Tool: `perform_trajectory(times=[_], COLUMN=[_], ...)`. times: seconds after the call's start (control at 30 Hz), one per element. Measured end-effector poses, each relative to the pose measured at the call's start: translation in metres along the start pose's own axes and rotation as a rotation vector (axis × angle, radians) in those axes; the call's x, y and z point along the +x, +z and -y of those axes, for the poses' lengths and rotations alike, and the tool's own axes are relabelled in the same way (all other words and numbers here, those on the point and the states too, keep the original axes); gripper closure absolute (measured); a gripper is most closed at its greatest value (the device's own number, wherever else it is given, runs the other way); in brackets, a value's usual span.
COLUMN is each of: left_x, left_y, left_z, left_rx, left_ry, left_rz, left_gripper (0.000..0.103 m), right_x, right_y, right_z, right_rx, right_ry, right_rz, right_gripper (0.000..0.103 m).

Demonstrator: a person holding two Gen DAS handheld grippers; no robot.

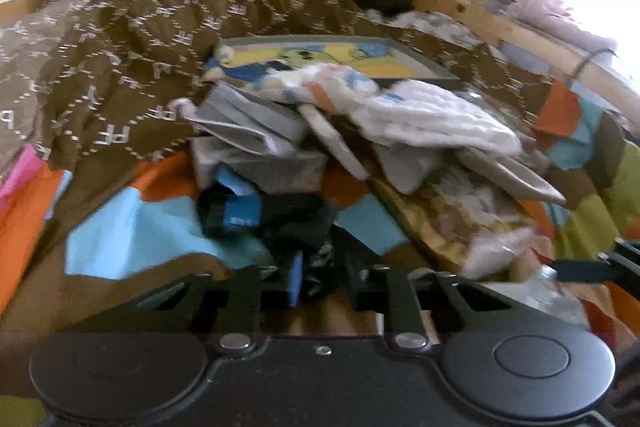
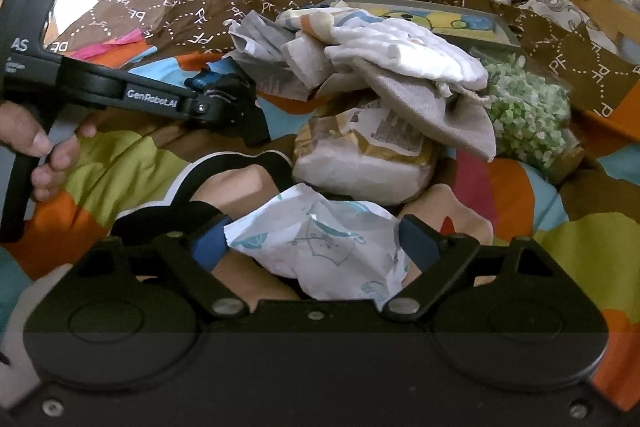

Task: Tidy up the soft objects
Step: 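Lift the sock with the left gripper while the right gripper grasps the crumpled white cloth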

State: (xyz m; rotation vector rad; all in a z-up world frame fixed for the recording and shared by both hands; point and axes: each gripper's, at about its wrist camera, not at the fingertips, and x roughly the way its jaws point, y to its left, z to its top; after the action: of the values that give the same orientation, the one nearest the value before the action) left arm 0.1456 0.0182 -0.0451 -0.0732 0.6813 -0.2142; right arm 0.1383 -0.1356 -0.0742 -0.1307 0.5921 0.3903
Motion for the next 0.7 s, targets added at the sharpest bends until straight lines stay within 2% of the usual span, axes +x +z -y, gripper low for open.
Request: perform_trajectory(times=[0.1, 0.23, 0.4, 0.47, 0.57, 0.7], left_x=[0.000, 0.002, 0.001, -0.003, -0.013, -0.019], left_y=[-0.006, -0.009, -0.008, -0.008, -0.010, -0.012], left_z=[0.012, 0.020, 0.023, 0.025, 0.027, 0.028], left_rx=[0.042, 0.033, 0.040, 0.062, 0.060, 0.082], left_ry=[-0.023, -0.046, -0.014, 0.031, 0.073, 0.122], left_rz=[-0.014, -0.032, -0.021, 0.009, 0.052, 0.077], left_gripper=[0.087, 0.092, 0.094, 0.082, 0.071, 0.067], right_x=[0.001, 0.001, 0.000, 0.000, 0.000, 0.002], right_y=[0.000, 0.000, -0.001, -0.001, -0.001, -0.002], right_z=[0.000, -0.001, 0.000, 0.001, 0.001, -0.001], right_rx=[0.003, 0.003, 0.009, 0.009, 0.014, 0.011], right_ry=[-0.001, -0.005, -0.008, -0.007, 0.000, 0.004], right_rz=[-0.003, -0.002, 0.006, 0.006, 0.009, 0.006], right_gripper=[0.018, 0.019, 0.021, 0.021, 0.021, 0.020])
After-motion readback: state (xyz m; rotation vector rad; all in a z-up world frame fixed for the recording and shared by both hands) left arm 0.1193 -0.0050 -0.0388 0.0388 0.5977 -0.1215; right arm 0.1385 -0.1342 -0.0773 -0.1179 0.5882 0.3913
